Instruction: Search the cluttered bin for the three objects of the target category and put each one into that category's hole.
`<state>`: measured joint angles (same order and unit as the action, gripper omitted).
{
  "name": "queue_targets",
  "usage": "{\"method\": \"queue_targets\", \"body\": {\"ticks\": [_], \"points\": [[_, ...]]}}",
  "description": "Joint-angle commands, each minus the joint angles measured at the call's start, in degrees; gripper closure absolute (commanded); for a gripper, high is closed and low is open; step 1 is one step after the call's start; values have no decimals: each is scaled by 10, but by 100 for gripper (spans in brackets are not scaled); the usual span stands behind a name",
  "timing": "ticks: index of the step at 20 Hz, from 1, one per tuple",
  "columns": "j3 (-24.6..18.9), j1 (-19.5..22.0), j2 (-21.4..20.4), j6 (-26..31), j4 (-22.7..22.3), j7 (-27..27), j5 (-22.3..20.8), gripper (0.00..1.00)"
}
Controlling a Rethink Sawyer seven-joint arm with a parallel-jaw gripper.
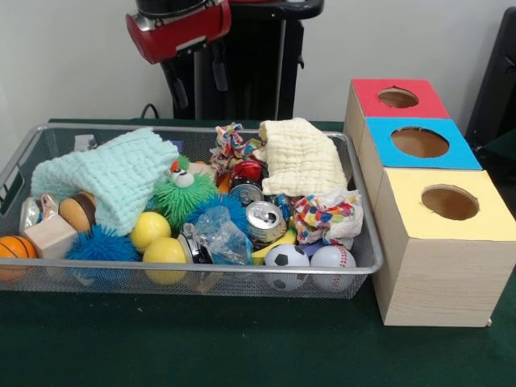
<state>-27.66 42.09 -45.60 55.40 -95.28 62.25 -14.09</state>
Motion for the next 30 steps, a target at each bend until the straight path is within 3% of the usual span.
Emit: {"method": "queue_targets", "body": {"ticks": [1, 5, 9, 16, 30], "points": [[3, -17, 55, -94, -56, 54, -28, 0], [11, -28, 107, -130, -52, 72, -21, 0], [14, -36, 133, -150, -51, 78, -9, 0], [-4, -26, 134, -189, -87, 76, 9, 0], [-27, -20, 141, -206, -124, 74, 34, 0]]}}
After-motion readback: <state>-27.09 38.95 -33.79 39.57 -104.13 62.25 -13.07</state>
